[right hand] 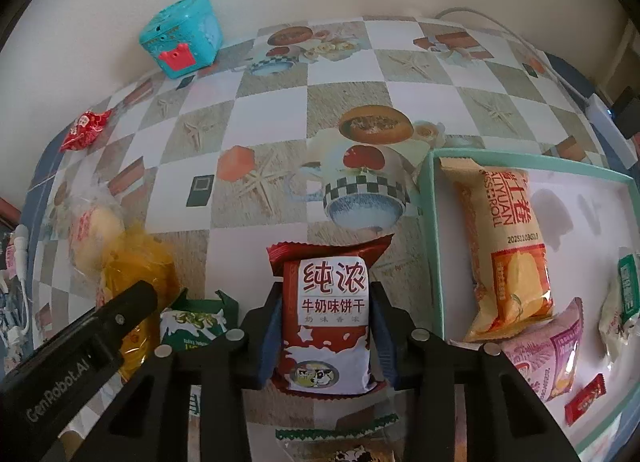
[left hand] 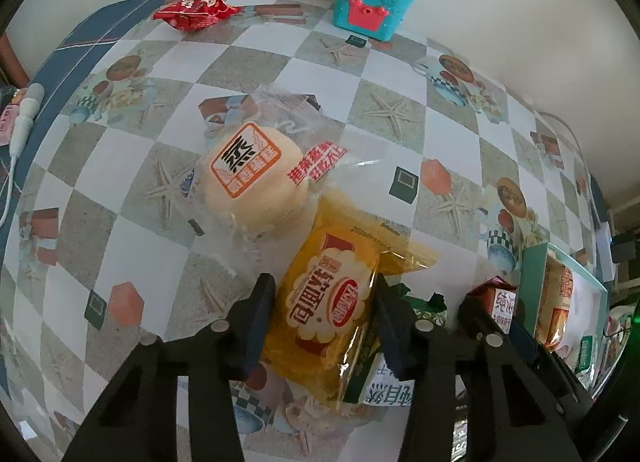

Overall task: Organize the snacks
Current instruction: 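Grasp the yellow bread bag with the left tool while the right tool grasps the red-and-white milk biscuit packet, then carry the yellow bag with the left tool while the right tool carries the red packet over the tray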

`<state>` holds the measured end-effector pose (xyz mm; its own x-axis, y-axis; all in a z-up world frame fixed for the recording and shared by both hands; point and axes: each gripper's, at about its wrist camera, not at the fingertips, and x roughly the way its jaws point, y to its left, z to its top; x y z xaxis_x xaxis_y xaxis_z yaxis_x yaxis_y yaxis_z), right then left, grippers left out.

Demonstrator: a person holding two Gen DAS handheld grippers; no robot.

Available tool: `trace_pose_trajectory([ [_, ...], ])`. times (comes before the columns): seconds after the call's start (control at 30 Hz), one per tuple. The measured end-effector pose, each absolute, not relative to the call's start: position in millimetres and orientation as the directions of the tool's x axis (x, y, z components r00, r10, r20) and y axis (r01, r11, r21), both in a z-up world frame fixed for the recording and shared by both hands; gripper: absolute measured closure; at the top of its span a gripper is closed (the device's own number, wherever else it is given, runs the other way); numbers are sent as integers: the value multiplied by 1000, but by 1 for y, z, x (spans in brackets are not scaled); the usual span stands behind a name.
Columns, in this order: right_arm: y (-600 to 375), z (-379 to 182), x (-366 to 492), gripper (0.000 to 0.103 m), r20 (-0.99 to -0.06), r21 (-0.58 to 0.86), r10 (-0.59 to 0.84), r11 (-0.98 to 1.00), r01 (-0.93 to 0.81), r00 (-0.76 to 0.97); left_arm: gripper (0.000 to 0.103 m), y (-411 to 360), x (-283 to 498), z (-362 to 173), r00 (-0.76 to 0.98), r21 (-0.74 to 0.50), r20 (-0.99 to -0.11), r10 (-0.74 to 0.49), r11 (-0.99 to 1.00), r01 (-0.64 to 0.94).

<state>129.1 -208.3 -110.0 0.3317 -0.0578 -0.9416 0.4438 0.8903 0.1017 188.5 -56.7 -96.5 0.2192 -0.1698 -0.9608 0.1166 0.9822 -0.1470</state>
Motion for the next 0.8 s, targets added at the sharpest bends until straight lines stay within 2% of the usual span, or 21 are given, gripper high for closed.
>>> trace_pose_trajectory([
  [0.27,-210,-104,119,61,-946,130,-29,878,461,322,56,-51,183,-88,225,-135,-962,-155,986,99],
  [0.8,-193,-44,84,61,-919,157,-35,881,446,392,57,-35,150,-29,348,-115,-928,-134,990,76],
])
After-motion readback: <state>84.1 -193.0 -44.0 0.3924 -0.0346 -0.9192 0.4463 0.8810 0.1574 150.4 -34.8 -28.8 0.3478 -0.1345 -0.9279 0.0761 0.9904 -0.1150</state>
